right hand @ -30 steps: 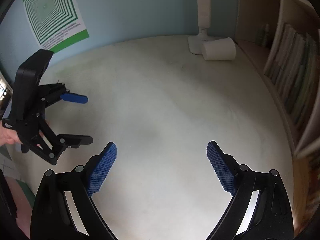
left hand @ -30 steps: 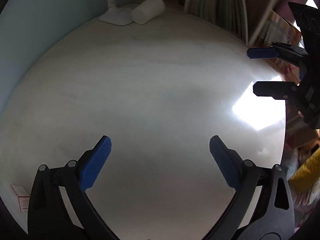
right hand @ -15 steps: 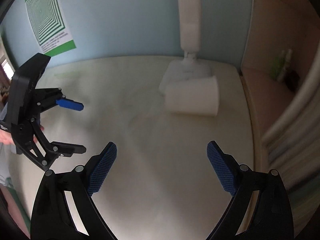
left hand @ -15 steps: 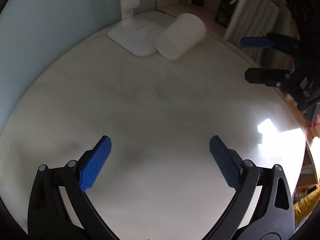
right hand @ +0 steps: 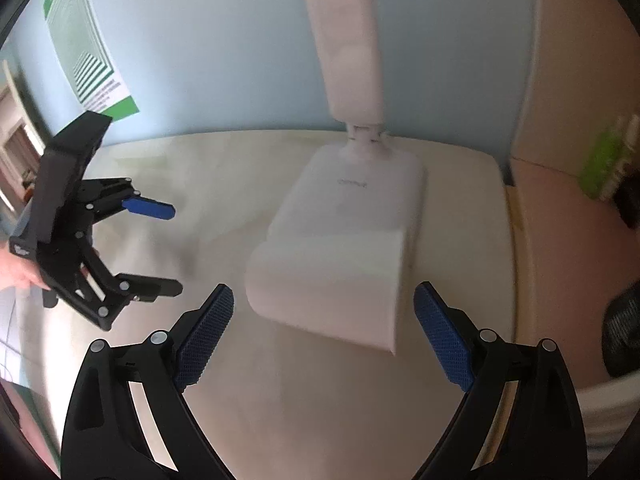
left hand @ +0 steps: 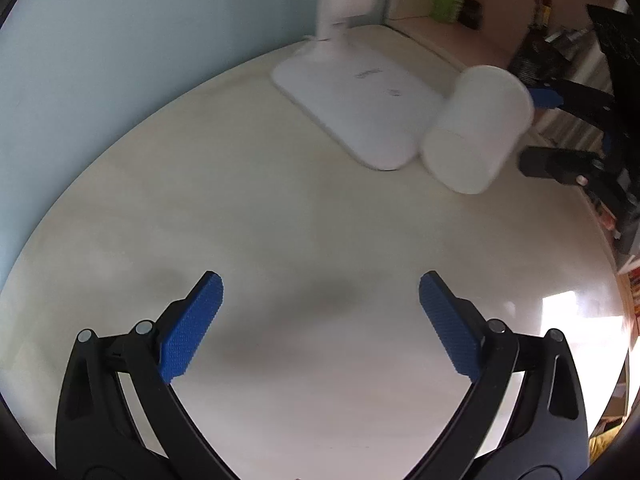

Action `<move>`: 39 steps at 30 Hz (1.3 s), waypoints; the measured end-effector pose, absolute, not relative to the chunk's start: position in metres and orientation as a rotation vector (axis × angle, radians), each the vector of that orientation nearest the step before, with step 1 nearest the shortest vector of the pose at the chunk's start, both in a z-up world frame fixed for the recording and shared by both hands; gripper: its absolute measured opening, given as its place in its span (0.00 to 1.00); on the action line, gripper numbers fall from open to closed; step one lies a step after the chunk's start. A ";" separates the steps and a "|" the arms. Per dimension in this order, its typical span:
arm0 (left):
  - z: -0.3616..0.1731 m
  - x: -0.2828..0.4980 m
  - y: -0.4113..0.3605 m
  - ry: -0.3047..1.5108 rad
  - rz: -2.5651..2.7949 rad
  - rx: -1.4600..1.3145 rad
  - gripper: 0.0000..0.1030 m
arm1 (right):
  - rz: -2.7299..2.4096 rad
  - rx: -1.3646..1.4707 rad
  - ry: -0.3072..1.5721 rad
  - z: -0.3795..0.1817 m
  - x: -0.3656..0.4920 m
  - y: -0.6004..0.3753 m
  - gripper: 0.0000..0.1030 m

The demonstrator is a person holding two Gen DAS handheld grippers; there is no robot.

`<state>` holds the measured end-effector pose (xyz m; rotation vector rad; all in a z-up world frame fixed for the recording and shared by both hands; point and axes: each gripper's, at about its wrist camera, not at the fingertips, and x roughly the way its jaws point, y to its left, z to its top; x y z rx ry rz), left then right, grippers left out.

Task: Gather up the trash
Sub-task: 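Grasp the rim of the white paper cup with the right tool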

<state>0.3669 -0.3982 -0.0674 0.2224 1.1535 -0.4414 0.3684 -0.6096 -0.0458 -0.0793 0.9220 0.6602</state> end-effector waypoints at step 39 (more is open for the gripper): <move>-0.032 0.235 -0.150 1.098 -0.125 0.051 0.93 | 0.967 -0.188 0.997 -0.024 0.287 -0.365 0.40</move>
